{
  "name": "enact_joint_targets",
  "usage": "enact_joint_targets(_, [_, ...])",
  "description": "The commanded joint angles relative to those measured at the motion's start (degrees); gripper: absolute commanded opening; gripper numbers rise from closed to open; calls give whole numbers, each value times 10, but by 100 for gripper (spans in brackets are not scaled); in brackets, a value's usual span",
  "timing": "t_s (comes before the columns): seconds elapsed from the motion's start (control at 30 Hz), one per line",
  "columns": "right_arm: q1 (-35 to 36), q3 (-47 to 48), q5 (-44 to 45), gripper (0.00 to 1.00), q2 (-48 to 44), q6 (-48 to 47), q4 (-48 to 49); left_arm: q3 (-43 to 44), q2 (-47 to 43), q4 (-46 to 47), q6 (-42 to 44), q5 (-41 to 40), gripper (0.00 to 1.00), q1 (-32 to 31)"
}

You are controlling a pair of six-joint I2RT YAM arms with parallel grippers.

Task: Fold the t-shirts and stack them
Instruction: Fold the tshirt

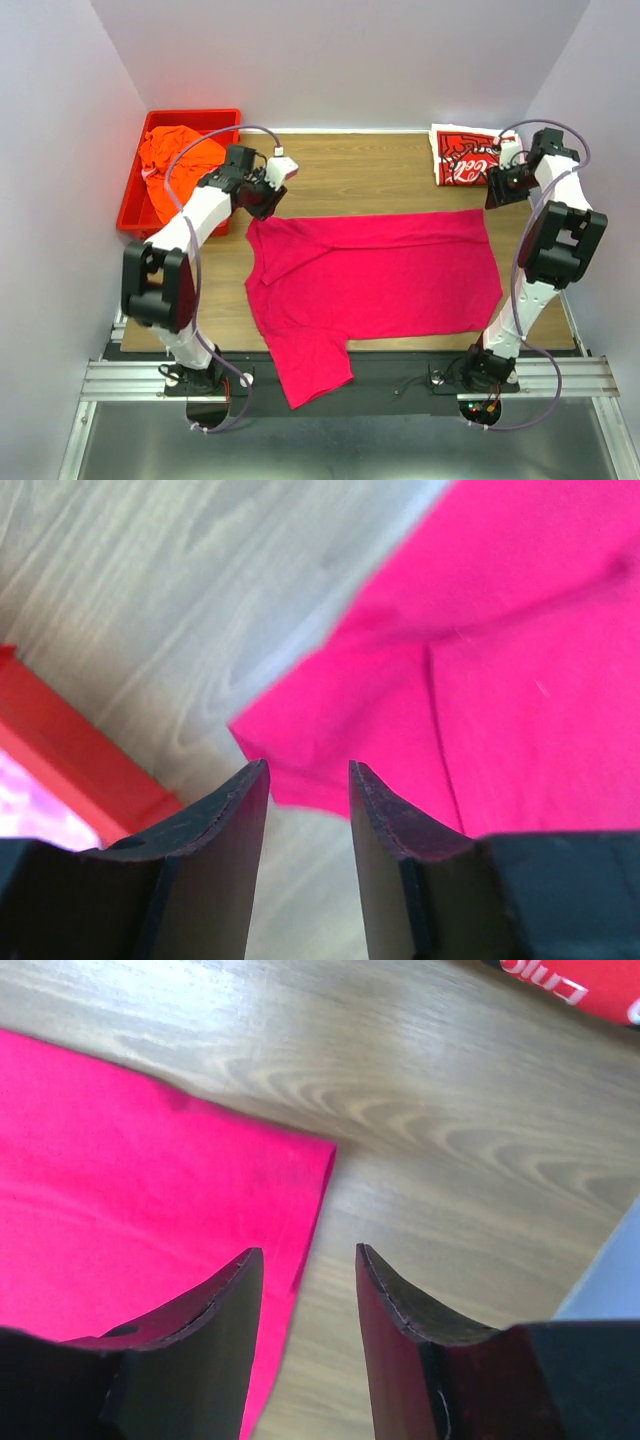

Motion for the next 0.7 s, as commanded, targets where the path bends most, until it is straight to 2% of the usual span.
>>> enact_joint_targets(0.0, [19,26,-30,47,32,20,1,59,61,25,-24,-6,50,18])
enact_joint_targets(0.23, [41,22,-22,47,75,33,35,116,149,18,-16,-6,52,32])
enact_joint_targets(0.37, [46,-18,-4,45,83,29,50,107,167,7,-6,-8,53,32])
enact_joint_targets(0.5, [46,-47,32,42,89,30,73,101,187,0,0,-12,48,37])
enact_joint_targets(0.57, [46,-60,55,41,91,35,80,107,201,2,-3,-15,40,40])
enact_joint_targets(0.6, [46,-63,65,40,92,38,89,110,207,3,-5,-17,30,42])
enact_joint_targets(0.67, [46,-71,82,39,92,43,96,132,228,3,-11,-24,18,44])
